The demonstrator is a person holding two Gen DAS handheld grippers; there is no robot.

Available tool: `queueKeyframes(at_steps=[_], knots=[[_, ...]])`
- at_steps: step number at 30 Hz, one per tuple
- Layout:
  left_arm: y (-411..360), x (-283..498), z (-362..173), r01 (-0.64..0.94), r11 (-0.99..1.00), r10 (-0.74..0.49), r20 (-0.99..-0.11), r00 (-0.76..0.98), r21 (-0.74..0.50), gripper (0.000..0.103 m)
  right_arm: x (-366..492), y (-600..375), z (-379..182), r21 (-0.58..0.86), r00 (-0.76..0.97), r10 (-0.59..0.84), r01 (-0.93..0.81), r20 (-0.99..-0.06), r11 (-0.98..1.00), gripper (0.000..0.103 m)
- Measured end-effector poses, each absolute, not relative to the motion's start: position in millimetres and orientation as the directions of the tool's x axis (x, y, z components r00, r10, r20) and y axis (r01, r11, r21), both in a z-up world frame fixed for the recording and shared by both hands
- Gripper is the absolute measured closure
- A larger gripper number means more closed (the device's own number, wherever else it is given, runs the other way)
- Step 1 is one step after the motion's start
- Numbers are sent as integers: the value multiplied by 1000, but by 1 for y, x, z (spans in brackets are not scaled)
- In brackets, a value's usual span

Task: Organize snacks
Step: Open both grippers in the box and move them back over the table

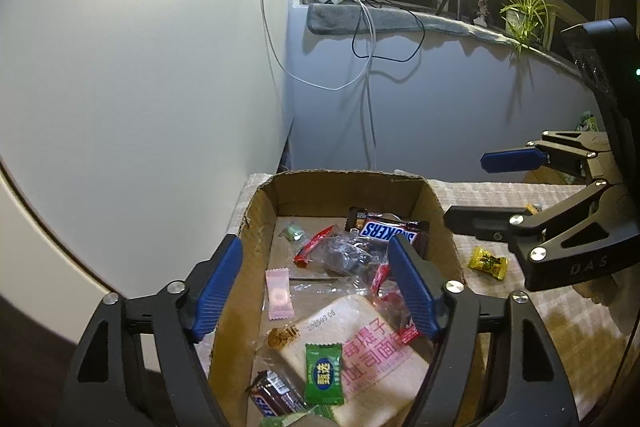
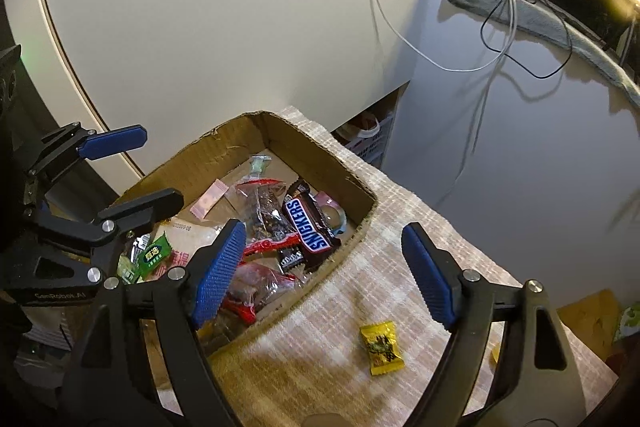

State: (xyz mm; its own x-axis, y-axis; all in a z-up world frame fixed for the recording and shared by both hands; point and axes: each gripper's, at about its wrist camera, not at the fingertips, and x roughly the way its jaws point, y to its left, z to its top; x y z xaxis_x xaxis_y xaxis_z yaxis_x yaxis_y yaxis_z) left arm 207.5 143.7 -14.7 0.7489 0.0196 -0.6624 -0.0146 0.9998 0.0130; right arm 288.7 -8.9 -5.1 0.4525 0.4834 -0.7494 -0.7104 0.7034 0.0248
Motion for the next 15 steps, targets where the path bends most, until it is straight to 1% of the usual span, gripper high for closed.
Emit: queueKeyframes(at_steps=[8, 15], knots=[[129, 196, -6, -14, 1000, 24, -658, 753, 20, 25, 274, -43, 6, 8, 483, 472, -692, -738, 721, 20], [106, 186, 2, 17, 1000, -12, -642, 767, 2, 25, 262, -95, 15, 17, 522, 456, -645, -721, 764, 20]])
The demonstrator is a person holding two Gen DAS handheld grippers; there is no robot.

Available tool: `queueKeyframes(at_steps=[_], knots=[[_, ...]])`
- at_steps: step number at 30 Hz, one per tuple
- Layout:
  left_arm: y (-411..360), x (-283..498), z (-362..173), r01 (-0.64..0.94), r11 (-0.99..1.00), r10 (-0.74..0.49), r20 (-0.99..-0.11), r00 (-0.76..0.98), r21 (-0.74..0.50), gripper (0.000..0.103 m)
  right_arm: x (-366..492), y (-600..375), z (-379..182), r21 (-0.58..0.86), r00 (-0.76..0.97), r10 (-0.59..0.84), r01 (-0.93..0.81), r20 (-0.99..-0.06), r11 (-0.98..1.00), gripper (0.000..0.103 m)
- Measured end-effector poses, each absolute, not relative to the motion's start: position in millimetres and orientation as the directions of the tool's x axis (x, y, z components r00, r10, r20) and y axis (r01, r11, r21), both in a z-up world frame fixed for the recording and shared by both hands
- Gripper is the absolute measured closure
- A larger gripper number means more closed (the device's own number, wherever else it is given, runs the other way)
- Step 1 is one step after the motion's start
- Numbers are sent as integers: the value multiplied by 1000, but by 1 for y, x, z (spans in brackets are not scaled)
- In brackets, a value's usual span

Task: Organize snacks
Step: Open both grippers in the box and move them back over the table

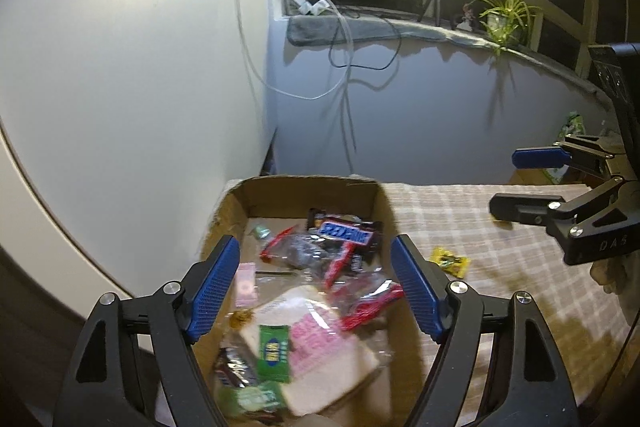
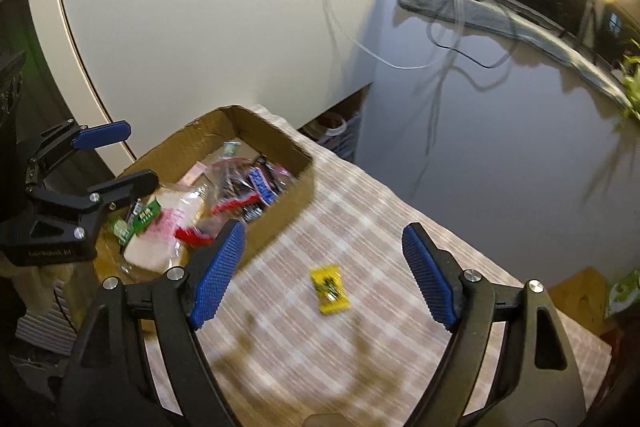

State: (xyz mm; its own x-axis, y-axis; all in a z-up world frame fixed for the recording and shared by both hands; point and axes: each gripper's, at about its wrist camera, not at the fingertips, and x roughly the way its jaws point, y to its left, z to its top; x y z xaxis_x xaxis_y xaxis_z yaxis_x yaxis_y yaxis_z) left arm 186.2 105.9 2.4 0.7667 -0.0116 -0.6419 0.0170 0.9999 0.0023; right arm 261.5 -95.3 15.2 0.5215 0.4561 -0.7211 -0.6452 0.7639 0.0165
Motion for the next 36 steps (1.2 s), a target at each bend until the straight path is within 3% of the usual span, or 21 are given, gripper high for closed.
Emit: queueKeyframes(at_steps=[25, 36], knots=[[-2, 183, -8, 196, 977, -205, -654, 728, -89, 25, 256, -314, 21, 130, 636, 354, -371, -686, 919, 20], [-42, 201, -39, 204, 972, -226, -713, 664, -117, 44, 275, -301, -9, 123, 578, 425, -488, -697, 864, 20]])
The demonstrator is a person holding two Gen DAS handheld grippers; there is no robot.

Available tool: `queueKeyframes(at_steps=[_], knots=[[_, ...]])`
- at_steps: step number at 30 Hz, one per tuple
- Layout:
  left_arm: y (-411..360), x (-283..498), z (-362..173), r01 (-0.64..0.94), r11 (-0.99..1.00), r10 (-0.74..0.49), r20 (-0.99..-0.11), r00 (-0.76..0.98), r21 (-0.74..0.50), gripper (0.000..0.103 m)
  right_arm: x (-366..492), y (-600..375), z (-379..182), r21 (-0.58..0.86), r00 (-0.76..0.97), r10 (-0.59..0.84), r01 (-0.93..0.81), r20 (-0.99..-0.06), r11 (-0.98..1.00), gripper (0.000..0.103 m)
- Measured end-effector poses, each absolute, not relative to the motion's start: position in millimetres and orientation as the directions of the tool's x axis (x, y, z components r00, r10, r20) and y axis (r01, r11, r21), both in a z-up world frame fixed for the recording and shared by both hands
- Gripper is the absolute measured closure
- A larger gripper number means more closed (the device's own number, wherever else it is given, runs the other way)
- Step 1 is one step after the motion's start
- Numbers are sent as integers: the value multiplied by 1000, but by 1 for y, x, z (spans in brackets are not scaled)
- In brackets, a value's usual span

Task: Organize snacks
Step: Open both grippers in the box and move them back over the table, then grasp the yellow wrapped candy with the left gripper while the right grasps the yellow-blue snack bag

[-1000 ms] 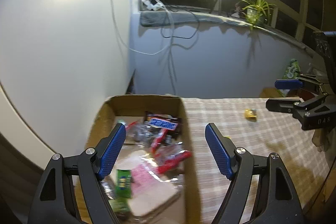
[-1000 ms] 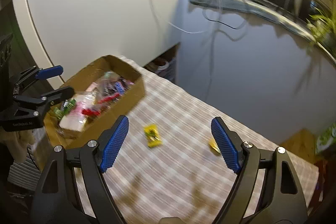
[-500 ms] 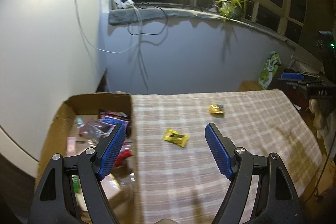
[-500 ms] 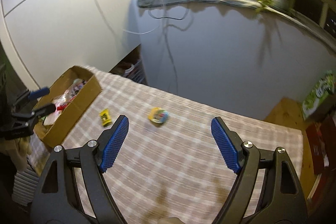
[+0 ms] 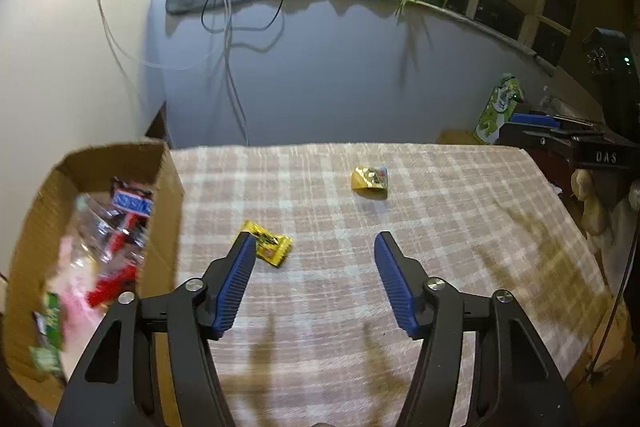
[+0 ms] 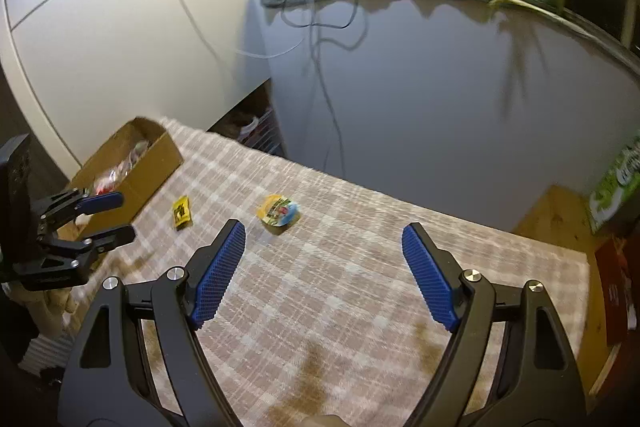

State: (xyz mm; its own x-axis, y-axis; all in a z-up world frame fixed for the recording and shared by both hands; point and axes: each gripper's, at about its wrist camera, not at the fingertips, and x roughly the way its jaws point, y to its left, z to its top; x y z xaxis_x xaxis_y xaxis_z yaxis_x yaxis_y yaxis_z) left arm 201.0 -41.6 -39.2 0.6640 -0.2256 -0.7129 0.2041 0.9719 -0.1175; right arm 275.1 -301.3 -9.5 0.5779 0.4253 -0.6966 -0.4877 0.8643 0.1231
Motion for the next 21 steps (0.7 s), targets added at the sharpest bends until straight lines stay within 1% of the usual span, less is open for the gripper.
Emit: queueKeyframes(at_steps=[2, 10, 12, 16, 18, 21], knots=[[-44, 206, -47, 188, 974, -218, -726, 652, -124, 48, 280, -292, -16, 104, 563, 433, -521, -704, 847, 20], [-47, 222, -75, 124, 984, -180, -767, 616, -132, 48, 299, -261, -42, 80, 484, 467, -626, -740, 776, 21], [-45, 226, -81, 100, 986, -168, -775, 610, -135, 48, 305, -255, -50, 78, 462, 467, -643, -754, 762, 24], [-42, 234, -90, 58, 989, -143, -786, 601, -135, 48, 317, -240, -66, 69, 428, 461, -671, -777, 738, 26], [-40, 238, -95, 44, 991, -126, -793, 596, -124, 48, 323, -234, -74, 70, 412, 459, -680, -787, 730, 32], [-36, 245, -101, 25, 992, -112, -799, 591, -121, 48, 329, -228, -81, 62, 405, 453, -688, -794, 723, 33]])
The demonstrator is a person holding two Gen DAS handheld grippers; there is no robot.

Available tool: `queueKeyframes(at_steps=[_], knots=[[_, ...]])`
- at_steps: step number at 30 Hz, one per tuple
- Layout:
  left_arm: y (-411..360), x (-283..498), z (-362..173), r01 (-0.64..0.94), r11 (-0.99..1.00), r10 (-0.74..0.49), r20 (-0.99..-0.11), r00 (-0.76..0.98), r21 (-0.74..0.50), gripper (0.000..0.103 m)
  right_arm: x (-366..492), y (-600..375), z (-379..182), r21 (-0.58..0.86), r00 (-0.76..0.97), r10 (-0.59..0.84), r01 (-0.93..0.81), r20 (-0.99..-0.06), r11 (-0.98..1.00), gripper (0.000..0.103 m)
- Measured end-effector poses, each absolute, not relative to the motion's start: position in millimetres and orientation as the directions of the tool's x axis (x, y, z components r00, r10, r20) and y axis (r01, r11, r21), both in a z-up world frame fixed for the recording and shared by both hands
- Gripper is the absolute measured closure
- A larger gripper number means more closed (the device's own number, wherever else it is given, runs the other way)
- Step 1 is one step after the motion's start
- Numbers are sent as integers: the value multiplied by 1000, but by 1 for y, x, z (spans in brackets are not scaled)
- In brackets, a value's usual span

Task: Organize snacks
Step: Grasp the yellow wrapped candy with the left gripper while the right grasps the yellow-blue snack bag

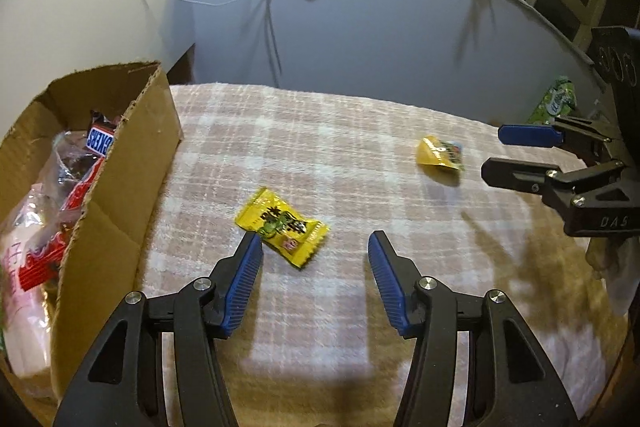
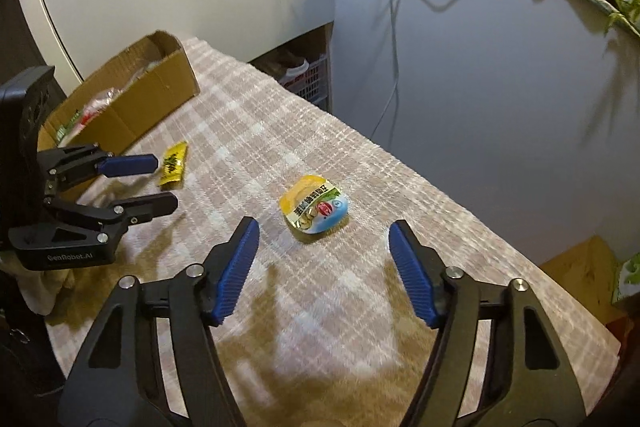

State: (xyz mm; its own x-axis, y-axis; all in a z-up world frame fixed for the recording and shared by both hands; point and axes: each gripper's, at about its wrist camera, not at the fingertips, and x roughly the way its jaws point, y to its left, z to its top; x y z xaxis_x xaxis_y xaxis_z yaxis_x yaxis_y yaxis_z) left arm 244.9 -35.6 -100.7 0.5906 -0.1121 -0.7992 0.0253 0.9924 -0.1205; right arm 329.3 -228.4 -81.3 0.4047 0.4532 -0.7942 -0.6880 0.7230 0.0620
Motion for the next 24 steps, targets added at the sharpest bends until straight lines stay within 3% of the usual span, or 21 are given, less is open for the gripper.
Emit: queueKeyframes(at_steps=[5, 9, 15, 18, 24], knots=[[-32, 252, -105, 20, 993, -102, -799, 592, -113, 48, 338, -221, -92, 71, 383, 457, -700, -803, 711, 36], [-36, 256, -106, 34, 995, -96, -796, 597, -94, 57, 344, -215, -97, 64, 377, 451, -707, -809, 705, 38], [-37, 262, -104, 41, 995, -98, -796, 598, -91, 57, 349, -205, -104, 54, 372, 444, -715, -815, 697, 38], [-41, 264, -105, 53, 997, -79, -796, 600, -59, 59, 349, -200, -107, 28, 386, 428, -715, -817, 698, 49], [-38, 269, -101, 35, 993, -109, -794, 599, -109, 57, 350, -199, -107, 25, 390, 427, -713, -816, 701, 53]])
